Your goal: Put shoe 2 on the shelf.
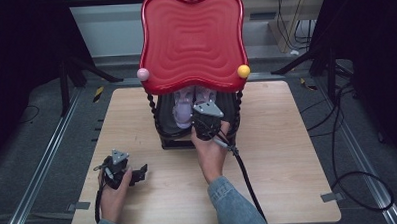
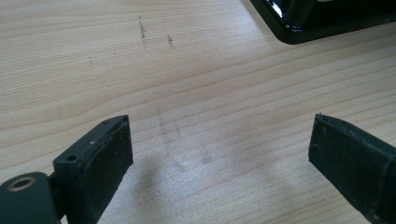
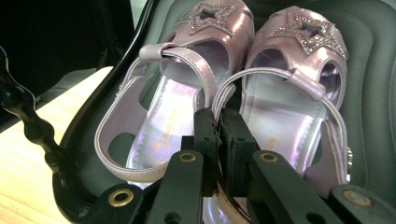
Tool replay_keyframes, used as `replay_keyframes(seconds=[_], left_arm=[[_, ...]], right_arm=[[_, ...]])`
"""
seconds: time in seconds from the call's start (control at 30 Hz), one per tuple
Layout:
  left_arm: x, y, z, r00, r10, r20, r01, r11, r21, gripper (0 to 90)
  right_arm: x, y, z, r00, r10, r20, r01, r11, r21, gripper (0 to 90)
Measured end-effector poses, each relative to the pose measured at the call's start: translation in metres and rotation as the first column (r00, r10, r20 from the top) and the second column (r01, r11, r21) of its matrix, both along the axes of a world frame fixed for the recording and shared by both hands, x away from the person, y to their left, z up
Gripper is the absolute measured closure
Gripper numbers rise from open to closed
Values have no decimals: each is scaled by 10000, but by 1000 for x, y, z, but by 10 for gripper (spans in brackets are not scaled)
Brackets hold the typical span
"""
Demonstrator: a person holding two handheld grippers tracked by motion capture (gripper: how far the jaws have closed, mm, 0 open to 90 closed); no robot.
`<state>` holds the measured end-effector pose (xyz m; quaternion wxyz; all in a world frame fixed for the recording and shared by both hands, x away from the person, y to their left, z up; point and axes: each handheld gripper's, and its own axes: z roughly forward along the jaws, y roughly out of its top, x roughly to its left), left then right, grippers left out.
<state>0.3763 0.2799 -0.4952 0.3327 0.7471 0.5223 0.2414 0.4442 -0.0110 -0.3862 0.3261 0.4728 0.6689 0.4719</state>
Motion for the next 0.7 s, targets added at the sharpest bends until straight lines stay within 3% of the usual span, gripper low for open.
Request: replay_keyframes(seconds=[0.23, 0.27, 0.3, 0.33, 0.37, 0.4, 0.43, 0.47, 0.57, 0.7], left_arm=[[0, -1, 0, 10000, -15, 7, 15, 10000, 0, 57], [0, -1, 0, 10000, -8, 26, 8, 10000, 8, 57], [0, -1, 0, 10000, -8, 26, 8, 10000, 8, 57], [1, -2, -1, 10000, -31, 12, 31, 10000, 33, 57], [1, -2, -1, 10000, -31, 12, 31, 10000, 33, 57], [1, -2, -1, 10000, -40, 19, 40, 10000, 46, 57], [0, -2, -1, 10000, -49, 36, 49, 10000, 71, 57], [0, -3, -1, 10000, -56, 52, 55, 9999, 123, 56], [0, -3, -1, 10000, -45, 53, 44, 9999, 136, 55], [0, -2, -1, 9999, 5, 124, -7, 9999, 135, 50]], right_arm=[[0, -1, -2, 9999, 55, 91, -55, 10000, -67, 800], [-2, -2, -1, 9999, 83, 93, -83, 10000, -8, 717], [-2, -2, -1, 9999, 83, 93, -83, 10000, -8, 717], [-6, -4, 1, 9998, 122, 148, -121, 9999, -112, 607], [-6, -4, 1, 9998, 122, 148, -121, 9999, -112, 607], [-13, -9, 4, 9995, 240, 192, -238, 9997, -98, 509], [-13, -9, 4, 9995, 240, 192, -238, 9997, -98, 509], [-21, -12, 6, 9985, 439, 312, -432, 9988, -226, 434], [-35, -19, 9, 9972, 548, 505, -524, 9975, -480, 325], [-52, -34, 5, 9964, 706, 474, -676, 9958, -618, 226]])
